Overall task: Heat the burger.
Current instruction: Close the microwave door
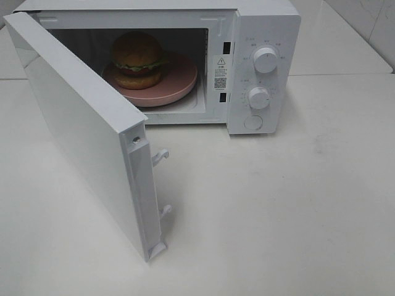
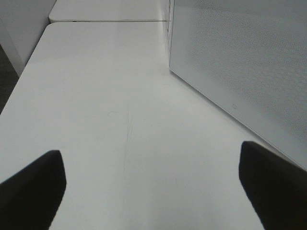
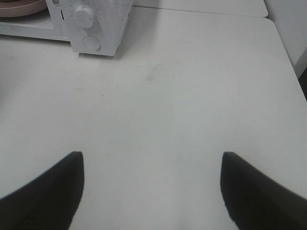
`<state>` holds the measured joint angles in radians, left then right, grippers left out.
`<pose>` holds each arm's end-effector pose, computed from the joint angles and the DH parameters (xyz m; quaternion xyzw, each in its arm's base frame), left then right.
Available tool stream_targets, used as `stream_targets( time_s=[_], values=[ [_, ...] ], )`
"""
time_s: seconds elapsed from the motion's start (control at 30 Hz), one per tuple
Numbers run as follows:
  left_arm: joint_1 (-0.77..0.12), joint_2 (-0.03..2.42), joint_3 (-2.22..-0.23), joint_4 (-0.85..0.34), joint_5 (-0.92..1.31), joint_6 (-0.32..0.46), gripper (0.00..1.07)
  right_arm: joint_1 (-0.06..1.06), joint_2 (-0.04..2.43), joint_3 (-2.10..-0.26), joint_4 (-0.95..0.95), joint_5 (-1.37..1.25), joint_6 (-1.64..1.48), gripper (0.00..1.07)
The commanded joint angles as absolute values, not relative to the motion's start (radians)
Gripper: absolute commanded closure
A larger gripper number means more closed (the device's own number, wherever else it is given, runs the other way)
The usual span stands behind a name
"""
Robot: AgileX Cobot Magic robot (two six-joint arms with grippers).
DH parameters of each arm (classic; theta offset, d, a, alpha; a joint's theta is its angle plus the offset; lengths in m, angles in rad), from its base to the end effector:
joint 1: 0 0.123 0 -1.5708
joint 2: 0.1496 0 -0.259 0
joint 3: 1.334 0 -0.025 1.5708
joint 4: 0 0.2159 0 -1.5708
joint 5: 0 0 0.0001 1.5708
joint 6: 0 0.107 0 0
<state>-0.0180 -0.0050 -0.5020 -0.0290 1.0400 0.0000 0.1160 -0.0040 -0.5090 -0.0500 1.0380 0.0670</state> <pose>0.0050 -0.0028 0.2557 0.0081 0.8458 -0.0193 0.5331 0.0051 -0.0040 0.2578 -0.0198 0.8433 0.0241 0.5365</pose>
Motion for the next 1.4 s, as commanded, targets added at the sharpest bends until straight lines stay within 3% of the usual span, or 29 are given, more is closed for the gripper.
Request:
stream_targets(
  time_s=[0.03,1.4],
  values=[
    [-0.013,-0.024,-0.499,-0.026,1.037,0.0,0.17,0.108,-0.03,-0.507,-0.049,1.035,0.06,0.32],
    [-0.013,-0.014,-0.519,-0.021,1.011,0.0,0.17,0.108,-0.03,-0.507,-0.049,1.035,0.06,0.32]
  ],
)
